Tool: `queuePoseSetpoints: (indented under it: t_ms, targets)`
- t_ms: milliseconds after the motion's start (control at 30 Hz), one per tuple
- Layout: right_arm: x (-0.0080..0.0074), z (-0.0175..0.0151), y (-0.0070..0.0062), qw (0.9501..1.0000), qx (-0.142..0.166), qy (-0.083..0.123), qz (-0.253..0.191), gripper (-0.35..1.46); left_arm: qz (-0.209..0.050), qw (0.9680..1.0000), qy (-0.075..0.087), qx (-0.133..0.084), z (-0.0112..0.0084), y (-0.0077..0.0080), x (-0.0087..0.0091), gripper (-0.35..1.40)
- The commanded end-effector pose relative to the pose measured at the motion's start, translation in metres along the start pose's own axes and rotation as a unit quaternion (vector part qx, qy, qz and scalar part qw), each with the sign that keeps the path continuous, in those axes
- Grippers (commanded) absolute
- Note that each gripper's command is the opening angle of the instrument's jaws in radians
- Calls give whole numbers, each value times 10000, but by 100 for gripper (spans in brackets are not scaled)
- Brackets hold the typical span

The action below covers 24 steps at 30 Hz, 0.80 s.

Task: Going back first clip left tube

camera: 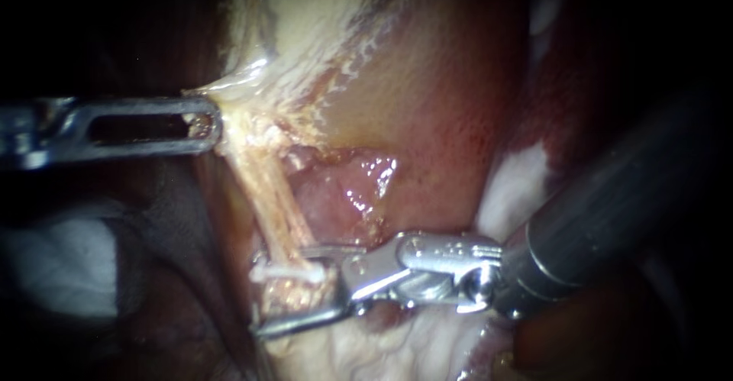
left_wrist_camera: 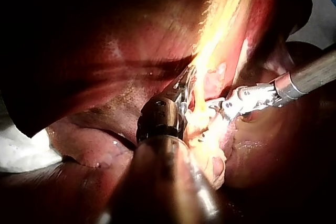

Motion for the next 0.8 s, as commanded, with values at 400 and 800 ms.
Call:
queuePoseSetpoints:
  t_ms: [400, 800]
  targets:
    - [9, -28, 2, 9997, -68, -1, -217, 60, -2, 10000, -4, -9, -1, -2, 1, -35]
    - [9, -54, -9, 9995, 39, -6, -308, 60, -3, 10000, -5, -10, -1, -1, 1, -35]
